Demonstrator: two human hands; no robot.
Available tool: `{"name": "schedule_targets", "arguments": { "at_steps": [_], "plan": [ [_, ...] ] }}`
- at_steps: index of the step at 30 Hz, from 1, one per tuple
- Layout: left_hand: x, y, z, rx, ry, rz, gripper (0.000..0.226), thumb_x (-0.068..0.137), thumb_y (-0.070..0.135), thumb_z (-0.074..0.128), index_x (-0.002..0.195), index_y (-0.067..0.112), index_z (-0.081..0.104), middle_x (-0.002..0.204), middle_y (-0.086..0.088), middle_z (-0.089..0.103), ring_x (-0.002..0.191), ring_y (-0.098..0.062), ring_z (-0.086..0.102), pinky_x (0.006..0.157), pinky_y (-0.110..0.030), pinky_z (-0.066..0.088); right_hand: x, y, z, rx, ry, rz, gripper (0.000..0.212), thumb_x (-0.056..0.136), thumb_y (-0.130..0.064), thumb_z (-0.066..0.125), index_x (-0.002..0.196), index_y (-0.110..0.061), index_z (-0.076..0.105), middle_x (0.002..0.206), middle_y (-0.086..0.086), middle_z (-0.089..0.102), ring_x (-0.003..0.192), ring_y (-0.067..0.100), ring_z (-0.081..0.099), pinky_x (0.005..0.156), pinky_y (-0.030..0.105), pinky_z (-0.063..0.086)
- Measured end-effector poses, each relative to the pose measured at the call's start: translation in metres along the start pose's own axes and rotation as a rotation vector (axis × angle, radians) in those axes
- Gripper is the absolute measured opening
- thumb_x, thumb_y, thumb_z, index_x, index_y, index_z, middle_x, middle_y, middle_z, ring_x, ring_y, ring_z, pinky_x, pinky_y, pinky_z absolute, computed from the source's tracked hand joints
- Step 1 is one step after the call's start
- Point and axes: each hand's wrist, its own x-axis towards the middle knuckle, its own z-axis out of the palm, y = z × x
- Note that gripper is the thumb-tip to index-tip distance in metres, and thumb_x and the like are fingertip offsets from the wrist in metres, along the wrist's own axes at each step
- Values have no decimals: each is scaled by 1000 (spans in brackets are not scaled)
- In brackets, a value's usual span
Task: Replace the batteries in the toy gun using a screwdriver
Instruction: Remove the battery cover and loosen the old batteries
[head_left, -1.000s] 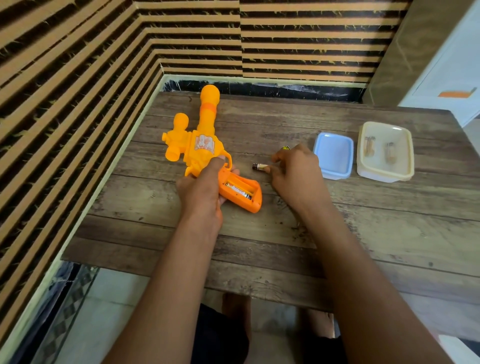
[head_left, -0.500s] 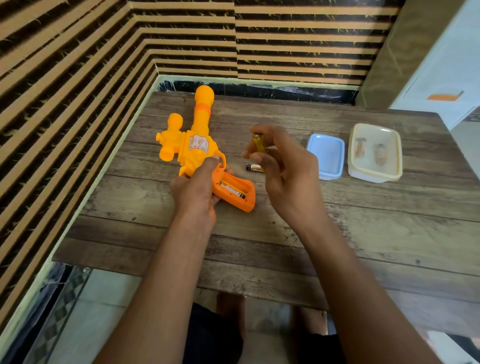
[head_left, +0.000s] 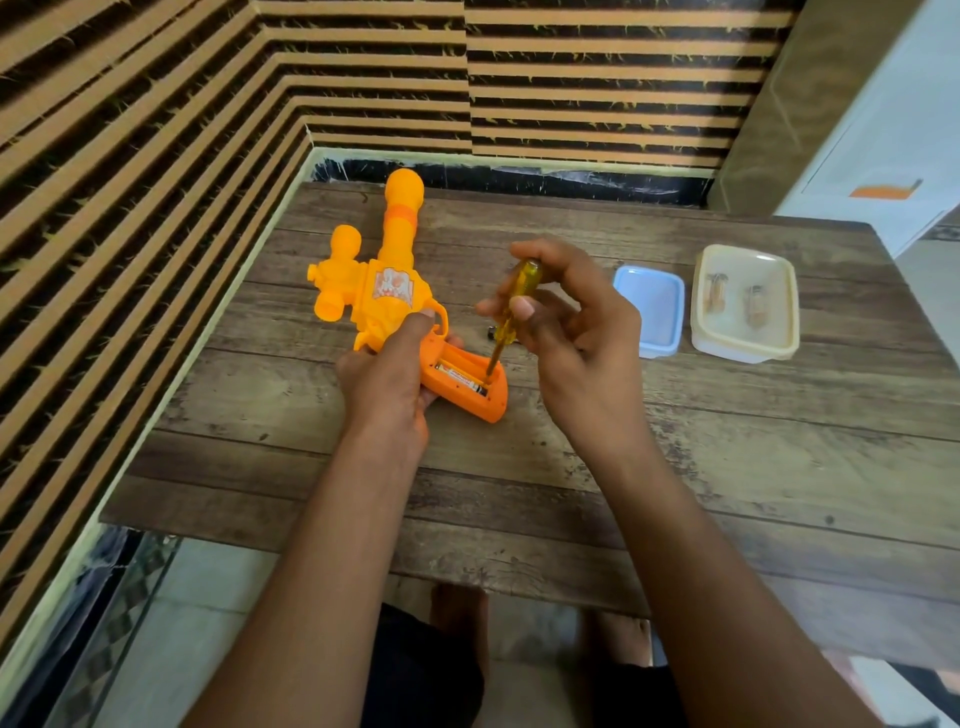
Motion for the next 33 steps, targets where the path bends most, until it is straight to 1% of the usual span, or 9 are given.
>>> {"name": "schedule_targets", "arguments": {
  "at_steps": [2,4,13,21,24,26,28,31,33],
  "plan": [
    [-1,0,0,-2,-1,-2,42,89,9,80,128,5,65,106,-21,79,79,-28,79,65,-44,65,0,1,0,-66,1,-26,34,100,6,53,131,-6,60,102,8,69,97,24,76,86,58,58],
    [-1,0,0,2,0,-2,42,89,10,80,128,6,66,105,-20,79,79,-28,79,65,-44,66,1,3,0,-86,-9,-37,35,99,8,52,131,-6,61,104,14,66,95,25,75,84,57,59],
    [0,-1,0,16,-6,-3,30,88,9,80,117,9,70,103,-20,79,80,-28,79,72,-48,66,0,3,-1,-17,-11,5,39,99,12,48,134,-1,60,104,12,68,92,28,75,86,57,60],
    [0,-1,0,12,-8,7,28,89,10,80,115,11,69,97,-18,79,74,-26,79,72,-49,66,4,-1,-2,-156,-70,-69,37,98,10,49,129,-3,62,105,11,67,90,22,76,83,51,60],
    [1,-2,0,26,-2,7,16,90,10,79,102,16,71,91,-13,80,79,-28,80,73,-48,66,4,-4,-2,-204,-119,-104,31,95,8,56,123,-5,61,96,8,68,84,19,77,77,46,62],
    [1,-2,-1,26,-9,2,18,90,10,79,106,12,71,97,-17,80,87,-33,80,73,-49,66,2,-3,-3,-204,-128,-71,31,91,7,64,116,-10,59,89,8,68,83,23,76,75,47,62],
    [2,-2,-1,18,-12,-4,21,90,9,79,109,10,71,100,-19,80,86,-33,80,70,-47,66,-3,-2,-4,-145,-97,-9,32,90,10,61,110,-14,54,87,10,68,83,23,76,75,51,63],
    [3,-3,0,11,-9,-14,19,90,8,79,107,12,71,95,-16,79,74,-25,79,63,-41,64,-10,1,-4,-54,2,65,33,89,15,55,106,-13,50,87,12,66,81,24,78,76,57,62],
    [3,-2,-1,5,-8,-15,17,91,8,78,105,13,71,97,-16,79,72,-24,79,62,-40,64,-13,2,-2,-18,73,89,33,88,13,52,105,-15,49,88,15,65,82,31,77,77,60,61]
  ]
}}
